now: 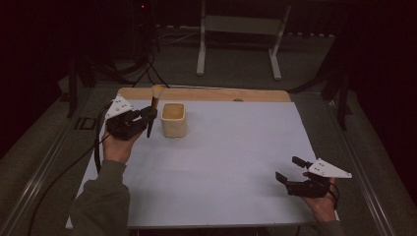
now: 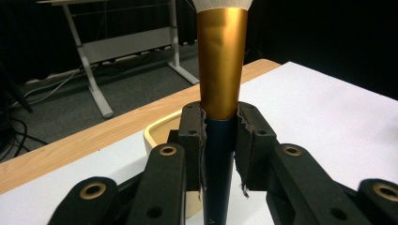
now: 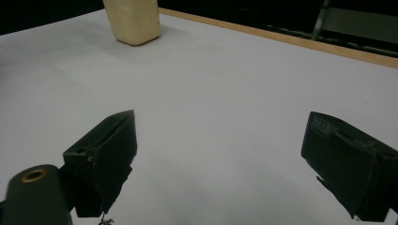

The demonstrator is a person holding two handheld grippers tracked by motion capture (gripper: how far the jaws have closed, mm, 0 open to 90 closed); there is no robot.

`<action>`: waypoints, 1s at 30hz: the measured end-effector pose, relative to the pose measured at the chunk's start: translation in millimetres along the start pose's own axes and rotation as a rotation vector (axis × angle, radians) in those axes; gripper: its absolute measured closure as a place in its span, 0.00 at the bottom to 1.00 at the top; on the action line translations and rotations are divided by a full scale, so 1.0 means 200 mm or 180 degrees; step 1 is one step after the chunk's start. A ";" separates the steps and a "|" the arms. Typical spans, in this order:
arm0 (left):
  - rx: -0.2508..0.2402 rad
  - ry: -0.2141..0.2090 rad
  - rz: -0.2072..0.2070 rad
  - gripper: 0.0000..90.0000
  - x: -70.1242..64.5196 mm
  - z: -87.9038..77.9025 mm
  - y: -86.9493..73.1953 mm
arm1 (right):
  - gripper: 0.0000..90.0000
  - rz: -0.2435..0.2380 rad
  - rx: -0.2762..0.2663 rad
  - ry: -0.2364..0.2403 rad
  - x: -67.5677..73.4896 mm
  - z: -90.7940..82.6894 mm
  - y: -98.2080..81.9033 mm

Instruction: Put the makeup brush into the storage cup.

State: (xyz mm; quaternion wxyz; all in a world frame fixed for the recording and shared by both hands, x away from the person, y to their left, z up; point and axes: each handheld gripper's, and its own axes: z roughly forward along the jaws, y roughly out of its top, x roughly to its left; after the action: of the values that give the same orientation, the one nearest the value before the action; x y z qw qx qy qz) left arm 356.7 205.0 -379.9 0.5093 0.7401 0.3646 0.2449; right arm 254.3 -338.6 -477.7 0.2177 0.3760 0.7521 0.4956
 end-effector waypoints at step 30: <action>-0.0043 0.0034 -0.0005 0.83 0.03 0.07 0.05 | 0.12 -0.0002 -0.0002 0.0005 0.00 0.00 0.00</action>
State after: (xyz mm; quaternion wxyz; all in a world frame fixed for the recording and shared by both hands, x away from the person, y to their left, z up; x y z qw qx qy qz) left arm 373.5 198.7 -374.9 0.5125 0.7350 0.3662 0.2509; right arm 254.2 -338.7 -477.5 0.2173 0.3753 0.7522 0.4962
